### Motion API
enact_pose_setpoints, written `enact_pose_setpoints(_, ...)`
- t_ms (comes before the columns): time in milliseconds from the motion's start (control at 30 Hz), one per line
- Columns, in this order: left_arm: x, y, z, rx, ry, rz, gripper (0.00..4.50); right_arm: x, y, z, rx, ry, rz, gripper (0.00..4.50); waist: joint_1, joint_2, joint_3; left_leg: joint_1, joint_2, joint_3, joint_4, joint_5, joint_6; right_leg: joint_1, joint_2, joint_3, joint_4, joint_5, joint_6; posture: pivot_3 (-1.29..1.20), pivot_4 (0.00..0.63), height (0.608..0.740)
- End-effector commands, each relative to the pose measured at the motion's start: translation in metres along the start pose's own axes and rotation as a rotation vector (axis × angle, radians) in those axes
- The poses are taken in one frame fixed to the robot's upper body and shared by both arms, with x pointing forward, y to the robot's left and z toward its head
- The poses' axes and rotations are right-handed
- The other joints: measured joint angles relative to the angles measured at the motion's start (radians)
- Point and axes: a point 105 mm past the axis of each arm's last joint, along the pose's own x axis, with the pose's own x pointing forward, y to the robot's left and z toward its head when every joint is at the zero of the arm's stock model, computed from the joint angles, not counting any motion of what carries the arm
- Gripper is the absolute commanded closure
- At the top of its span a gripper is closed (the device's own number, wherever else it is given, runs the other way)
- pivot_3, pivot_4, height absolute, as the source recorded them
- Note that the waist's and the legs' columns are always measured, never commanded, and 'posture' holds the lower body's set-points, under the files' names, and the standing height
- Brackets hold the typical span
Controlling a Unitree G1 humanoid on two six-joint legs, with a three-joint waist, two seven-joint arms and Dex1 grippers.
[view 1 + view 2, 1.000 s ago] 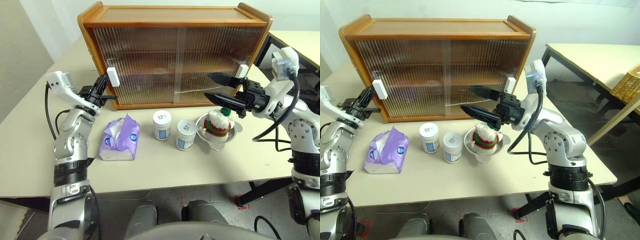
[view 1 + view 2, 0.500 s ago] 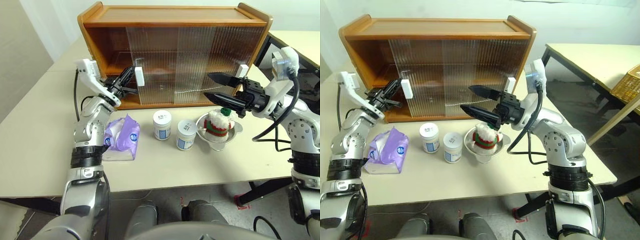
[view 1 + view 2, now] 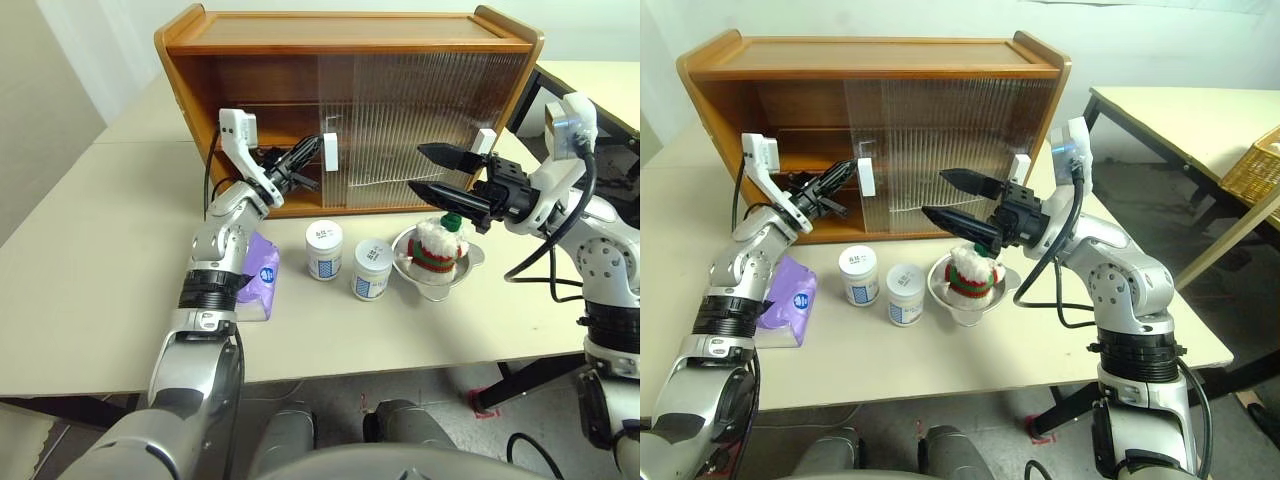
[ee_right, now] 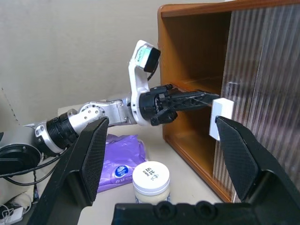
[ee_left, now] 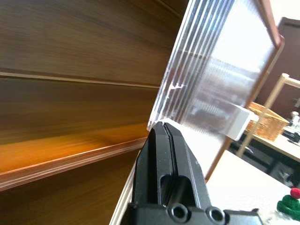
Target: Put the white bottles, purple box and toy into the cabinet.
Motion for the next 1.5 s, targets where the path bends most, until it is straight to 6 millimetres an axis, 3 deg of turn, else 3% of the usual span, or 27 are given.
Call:
enact_pose_setpoints(33, 0.007, -0.005, -0.007, 0.007, 0.027, -0.028, 4.46, -0.001, 0.001, 0.0, -0.013, 0.012, -0.005, 0.0, -0.002, 0.0, 0.0, 0.0, 0.0, 0.0, 0.0, 0.0, 0.0, 0.0, 0.0, 0.0, 0.0, 0.0, 0.0, -0.12, 0.0, 0.74)
enact_pose_setpoints(400, 0.008, -0.003, 0.007, 0.006, -0.056, -0.008, 4.46, -0.003, 0.002, 0.0, -0.009, 0.015, -0.01, 0.0, -0.01, 0.0, 0.0, 0.0, 0.0, 0.004, 0.0, 0.0, 0.001, 0.0, 0.0, 0.0, 0.0, -0.001, 0.003, -0.12, 0.004, 0.74)
enact_pose_setpoints(700, -0.027, 0.009, 0.036, 0.017, -0.159, 0.058, 4.46, 0.002, 0.001, 0.0, 0.002, 0.013, 0.017, 0.0, -0.014, 0.0, 0.0, 0.0, 0.0, 0.005, 0.0, -0.001, 0.001, 0.0, 0.001, 0.0, 0.0, -0.002, 0.003, -0.07, 0.011, 0.74)
enact_pose_setpoints(967, -0.063, -0.001, 0.054, 0.073, -0.173, 0.016, 4.46, 0.008, 0.0, -0.002, 0.013, 0.016, 0.047, 0.0, -0.002, 0.0, 0.001, 0.0, 0.0, 0.006, -0.001, -0.001, 0.001, 0.0, 0.001, 0.001, 0.0, -0.003, 0.002, -0.05, 0.016, 0.74)
enact_pose_setpoints(1100, -0.101, -0.001, 0.059, 0.103, -0.144, 0.022, 3.6, 0.01, -0.002, -0.001, 0.014, 0.015, 0.057, 0.0, 0.004, 0.0, 0.001, 0.0, 0.001, 0.003, -0.002, -0.001, 0.0, -0.001, 0.001, 0.001, 0.0, -0.003, 0.0, -0.04, 0.017, 0.74)
enact_pose_setpoints(1300, -0.164, 0.0, 0.045, 0.123, -0.07, 0.098, 1.59, 0.013, -0.002, -0.004, 0.027, 0.017, 0.081, 0.0, 0.008, 0.001, 0.0, -0.001, 0.003, -0.005, -0.004, -0.004, -0.003, -0.005, -0.002, 0.002, 0.0, -0.005, -0.005, 0.0, 0.023, 0.74)
enact_pose_setpoints(1433, -0.19, -0.006, 0.033, 0.115, -0.058, 0.122, 0.14, 0.014, -0.002, -0.007, 0.035, 0.023, 0.094, 0.0, 0.02, 0.001, 0.0, -0.004, 0.007, -0.008, -0.005, -0.006, -0.005, -0.01, -0.001, 0.002, 0.001, -0.007, -0.008, 0.02, 0.028, 0.74)
enact_pose_setpoints(1500, -0.207, -0.007, 0.02, 0.108, -0.027, 0.153, 0.03, 0.015, -0.003, -0.008, 0.039, 0.023, 0.1, 0.0, 0.029, 0.002, 0.0, -0.007, 0.009, -0.01, -0.005, -0.006, -0.005, -0.013, -0.001, 0.001, 0.002, -0.007, -0.009, 0.02, 0.027, 0.74)
